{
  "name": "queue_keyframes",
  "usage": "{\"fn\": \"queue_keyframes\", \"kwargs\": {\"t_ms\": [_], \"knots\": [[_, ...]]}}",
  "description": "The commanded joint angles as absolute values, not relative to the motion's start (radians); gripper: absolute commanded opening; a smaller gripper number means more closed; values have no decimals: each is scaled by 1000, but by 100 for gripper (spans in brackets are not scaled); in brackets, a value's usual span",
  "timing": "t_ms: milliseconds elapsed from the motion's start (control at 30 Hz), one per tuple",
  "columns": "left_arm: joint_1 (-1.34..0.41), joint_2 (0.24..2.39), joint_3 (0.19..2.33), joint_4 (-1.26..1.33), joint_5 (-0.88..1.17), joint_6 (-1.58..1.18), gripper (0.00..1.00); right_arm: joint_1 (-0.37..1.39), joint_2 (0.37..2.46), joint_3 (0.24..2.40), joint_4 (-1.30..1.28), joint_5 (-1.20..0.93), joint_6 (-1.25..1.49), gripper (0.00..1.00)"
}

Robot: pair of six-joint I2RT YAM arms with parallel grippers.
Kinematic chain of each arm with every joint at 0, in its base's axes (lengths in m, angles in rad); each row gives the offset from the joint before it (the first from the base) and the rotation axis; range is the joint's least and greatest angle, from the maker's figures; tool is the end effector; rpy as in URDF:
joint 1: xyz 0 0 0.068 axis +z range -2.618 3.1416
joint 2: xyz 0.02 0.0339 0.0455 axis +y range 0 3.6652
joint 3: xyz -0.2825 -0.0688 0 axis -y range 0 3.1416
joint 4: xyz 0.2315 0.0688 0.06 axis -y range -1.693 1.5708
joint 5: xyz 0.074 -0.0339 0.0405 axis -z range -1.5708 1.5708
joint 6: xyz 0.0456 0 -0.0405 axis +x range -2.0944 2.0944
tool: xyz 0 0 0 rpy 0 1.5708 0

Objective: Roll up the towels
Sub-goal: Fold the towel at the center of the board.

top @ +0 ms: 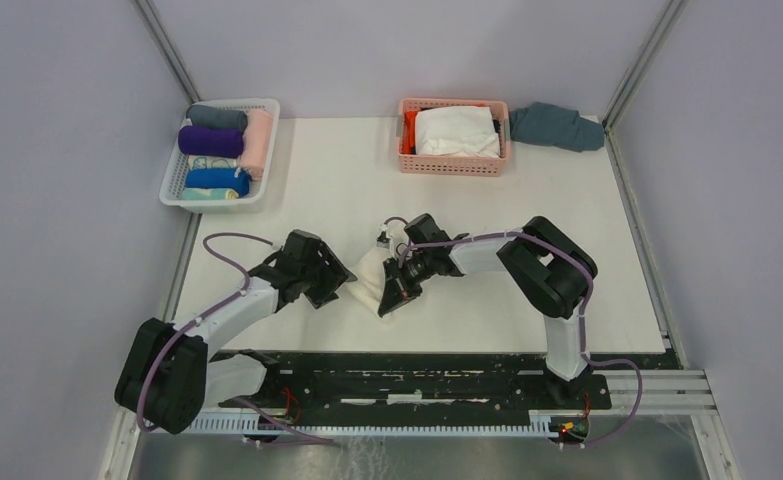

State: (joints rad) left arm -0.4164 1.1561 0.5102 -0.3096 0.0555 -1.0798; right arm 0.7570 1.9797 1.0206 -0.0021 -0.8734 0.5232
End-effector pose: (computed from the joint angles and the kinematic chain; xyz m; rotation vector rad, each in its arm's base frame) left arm 0.1784 -0.0817 0.1830 -0.8433 2.5203 -0.6285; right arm 0.2475 0.2819 0.1330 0.7026 -2.6126 -1.5050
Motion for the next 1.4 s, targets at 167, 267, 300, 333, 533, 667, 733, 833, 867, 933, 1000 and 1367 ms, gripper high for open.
{"fn": "queue_keyframes", "kwargs": {"t_ms": [167, 267, 300, 333, 533, 667, 733, 833, 867, 933, 1000, 1367], "knots": [[-414, 1293, 588, -214, -20, -1043, 52, 743, 1971, 1031, 28, -931, 529, 1], [-415, 1322, 592, -205, -8, -1042, 39, 745, 1951, 1042, -34, -887, 489, 3], [-414, 1324, 593, -205, -7, -1042, 34, 745, 1940, 1043, -53, -865, 474, 5], [-414, 1324, 594, -208, -8, -1042, 27, 748, 1925, 1047, -82, -839, 457, 7], [-414, 1331, 624, -282, -9, -1050, 3, 836, 1759, 1067, -274, -505, 317, 31], [-414, 1331, 627, -310, 7, -1075, 3, 956, 1653, 1088, -352, -158, 253, 48], [-416, 1331, 626, -318, 19, -1091, 3, 1014, 1626, 1089, -356, -21, 237, 51], [-416, 1323, 620, -324, 32, -1122, 3, 1103, 1607, 1090, -341, 136, 219, 55], [-415, 1319, 619, -325, 33, -1130, 3, 1121, 1607, 1089, -330, 182, 211, 56], [-416, 1309, 615, -326, 32, -1146, 3, 1177, 1616, 1094, -307, 278, 198, 58], [-416, 1299, 616, -330, 30, -1156, 3, 1233, 1644, 1104, -287, 357, 182, 58], [-417, 1293, 612, -344, 20, -1176, 3, 1345, 1844, 1202, -253, 571, 113, 57]]}}
